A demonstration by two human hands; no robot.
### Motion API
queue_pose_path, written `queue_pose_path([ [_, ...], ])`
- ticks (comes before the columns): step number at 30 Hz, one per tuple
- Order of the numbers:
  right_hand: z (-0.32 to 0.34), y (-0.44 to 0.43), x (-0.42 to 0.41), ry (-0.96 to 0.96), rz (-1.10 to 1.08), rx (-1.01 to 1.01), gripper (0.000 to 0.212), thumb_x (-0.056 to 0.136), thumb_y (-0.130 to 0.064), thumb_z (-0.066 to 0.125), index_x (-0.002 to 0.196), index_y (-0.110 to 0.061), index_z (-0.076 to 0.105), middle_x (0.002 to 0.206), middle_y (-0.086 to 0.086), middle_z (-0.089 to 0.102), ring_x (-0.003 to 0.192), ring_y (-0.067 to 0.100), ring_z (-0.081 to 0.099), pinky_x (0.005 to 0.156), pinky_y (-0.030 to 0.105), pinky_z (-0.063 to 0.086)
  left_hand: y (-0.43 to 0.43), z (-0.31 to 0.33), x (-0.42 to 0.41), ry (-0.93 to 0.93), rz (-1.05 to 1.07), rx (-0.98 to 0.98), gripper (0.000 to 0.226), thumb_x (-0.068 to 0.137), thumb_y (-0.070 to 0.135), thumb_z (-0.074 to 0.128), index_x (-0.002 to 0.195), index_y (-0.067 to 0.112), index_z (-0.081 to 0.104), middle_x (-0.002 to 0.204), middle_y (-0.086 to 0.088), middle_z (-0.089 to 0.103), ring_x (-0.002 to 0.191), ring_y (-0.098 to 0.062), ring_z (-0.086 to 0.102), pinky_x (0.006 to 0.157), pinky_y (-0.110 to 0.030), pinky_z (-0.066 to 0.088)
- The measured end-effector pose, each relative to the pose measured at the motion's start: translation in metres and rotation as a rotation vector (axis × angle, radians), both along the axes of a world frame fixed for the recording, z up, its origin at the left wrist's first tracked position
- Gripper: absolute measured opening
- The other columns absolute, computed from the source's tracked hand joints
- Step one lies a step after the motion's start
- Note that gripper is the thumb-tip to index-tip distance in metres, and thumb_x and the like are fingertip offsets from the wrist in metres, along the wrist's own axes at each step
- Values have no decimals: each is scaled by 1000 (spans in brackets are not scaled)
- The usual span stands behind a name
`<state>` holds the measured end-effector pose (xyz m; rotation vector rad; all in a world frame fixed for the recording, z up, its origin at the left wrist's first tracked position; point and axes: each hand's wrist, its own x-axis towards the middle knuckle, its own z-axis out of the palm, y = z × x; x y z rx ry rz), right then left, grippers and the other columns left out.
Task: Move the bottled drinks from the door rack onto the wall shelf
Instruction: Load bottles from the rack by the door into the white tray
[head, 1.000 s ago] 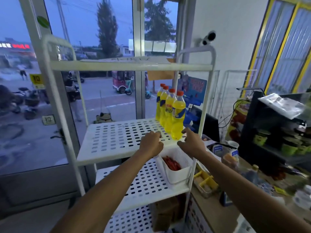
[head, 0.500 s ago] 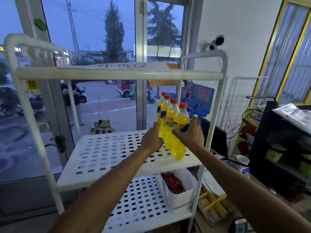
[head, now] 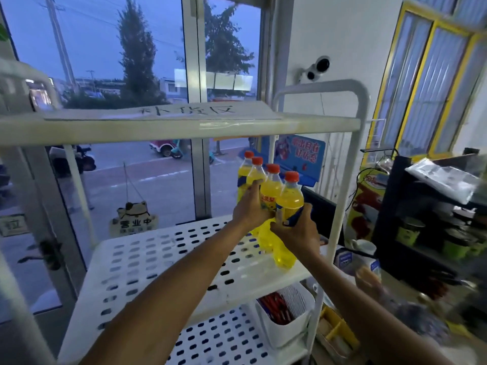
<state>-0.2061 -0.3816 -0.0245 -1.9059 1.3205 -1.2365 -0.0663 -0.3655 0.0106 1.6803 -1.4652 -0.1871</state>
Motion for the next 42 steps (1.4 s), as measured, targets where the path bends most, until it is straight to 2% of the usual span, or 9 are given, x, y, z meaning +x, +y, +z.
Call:
queue_pose_path([
  [4,-7,0,1,17,-35,-19,61,64,-23,85,99,-18,36,73,-8,58,60,6,54,52,31,45,-9,-10,3,11,-22,-54,89,74,39,81,143,25,26,125,-5,60,109,-28,60,75,-31,42],
  [9,-8,3,5,38,-81,-20,65,65,-24,87,104,-21,35,77,-14,56,69,15,59,58,33,51,-14,-19,7,71,-54,-48,95,74,42,81,147,24,22,126,-5,62,109,-30,62,82,-40,51],
  [14,-10,10,6,27,-88,-22,67,70,-22,86,116,-16,37,89,-7,59,77,17,59,51,19,40,-16,-33,7,146,-92,-29,91,72,46,81,142,24,27,124,-4,64,110,-32,62,84,-46,53],
  [18,-11,18,8,40,-156,-41,67,69,-29,86,112,-16,36,89,-5,60,78,20,62,63,37,52,-15,-48,7,81,-130,15,94,73,37,81,145,22,22,128,-7,61,111,-36,60,83,-47,52],
  [23,-15,38,3,48,-199,-74,65,68,-26,85,108,-18,34,82,-10,55,73,21,59,60,34,48,-6,-55,4,100,-84,30,83,83,34,74,145,17,23,138,-9,53,119,-36,55,84,-44,47],
  [26,-13,51,-7,46,-195,-71,66,67,-27,86,113,-16,39,90,-8,58,80,19,61,64,34,50,8,-54,3,101,-87,41,80,85,34,72,146,16,22,139,-9,52,120,-36,54,85,-44,46],
  [32,-14,78,-48,98,-246,74,68,64,-29,89,111,-17,41,92,-4,57,89,25,61,79,46,55,44,-57,-12,64,-115,-46,78,84,32,74,143,15,26,140,-8,50,119,-36,54,83,-47,50],
  [39,-30,129,-128,154,-361,108,64,65,-28,88,106,-14,41,93,2,59,87,27,63,72,39,52,81,-53,-67,64,-202,-12,78,83,36,74,141,12,28,138,-9,53,118,-35,56,85,-45,48],
  [42,-33,151,-166,130,-420,130,66,65,-36,89,105,-15,40,91,1,61,83,26,62,69,41,52,99,-55,-113,51,-267,36,74,84,35,74,139,11,30,135,-10,54,115,-35,57,85,-44,47],
])
